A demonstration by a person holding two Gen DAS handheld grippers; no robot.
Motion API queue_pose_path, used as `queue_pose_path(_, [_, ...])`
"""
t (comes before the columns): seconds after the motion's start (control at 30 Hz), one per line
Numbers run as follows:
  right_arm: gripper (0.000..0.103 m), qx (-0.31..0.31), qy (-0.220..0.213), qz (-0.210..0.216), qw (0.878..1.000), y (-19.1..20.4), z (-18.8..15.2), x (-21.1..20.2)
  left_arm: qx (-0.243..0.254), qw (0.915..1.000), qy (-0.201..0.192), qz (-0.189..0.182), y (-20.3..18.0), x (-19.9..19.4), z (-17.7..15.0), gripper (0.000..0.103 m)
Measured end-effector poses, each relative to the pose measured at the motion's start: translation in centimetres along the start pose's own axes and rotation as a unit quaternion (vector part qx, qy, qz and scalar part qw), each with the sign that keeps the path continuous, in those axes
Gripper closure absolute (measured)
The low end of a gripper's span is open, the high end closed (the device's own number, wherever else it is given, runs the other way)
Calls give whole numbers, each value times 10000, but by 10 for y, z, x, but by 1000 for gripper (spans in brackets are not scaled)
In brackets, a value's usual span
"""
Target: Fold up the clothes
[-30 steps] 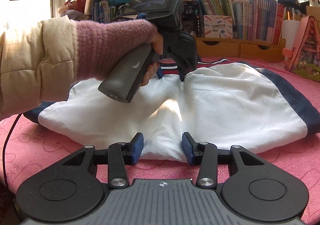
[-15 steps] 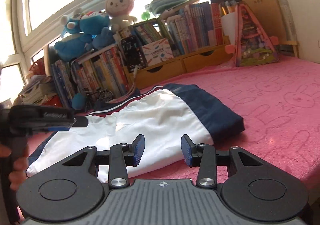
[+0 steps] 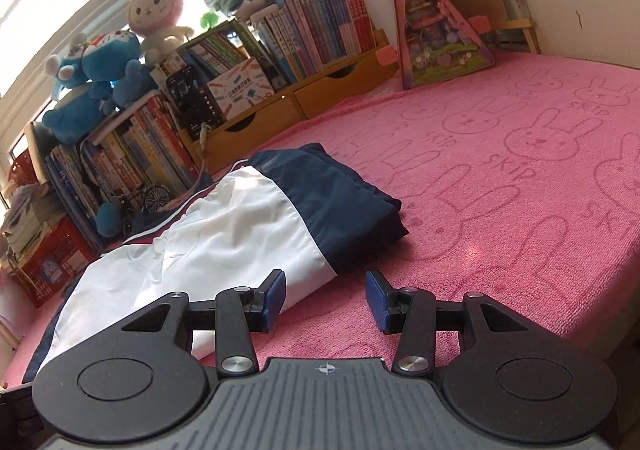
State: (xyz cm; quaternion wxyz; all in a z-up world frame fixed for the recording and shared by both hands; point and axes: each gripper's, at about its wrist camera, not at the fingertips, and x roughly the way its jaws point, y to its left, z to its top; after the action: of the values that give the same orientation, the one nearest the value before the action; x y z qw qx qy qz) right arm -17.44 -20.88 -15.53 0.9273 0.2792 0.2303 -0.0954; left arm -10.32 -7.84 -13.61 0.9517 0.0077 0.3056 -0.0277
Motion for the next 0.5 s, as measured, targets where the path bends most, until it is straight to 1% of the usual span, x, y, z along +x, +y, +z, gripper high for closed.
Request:
queue_pose_path(0.1, [57,159,65,131,9998,-1,5,9,-106,9999,19,14,-2,-2,1,64])
queue_pose_path(0.33, [55,828,143,435,9955,-14,22,34,-348,9994,37,-15,-2,1,2,64])
queue_pose_path(0.37, [55,841,148,470,9952,-15,24,38,-363,9993,35,-7,-2,1,2,64])
queue_pose_path(0.47, [49,833,163,572,9948,-15,31,50,7,9999,-72,136,-12,2,-4,64])
queue_pose_path(0.5, [44,774,174,598,9951,-14,34,54,-1,9999,-102,132,-12,2,-5,64])
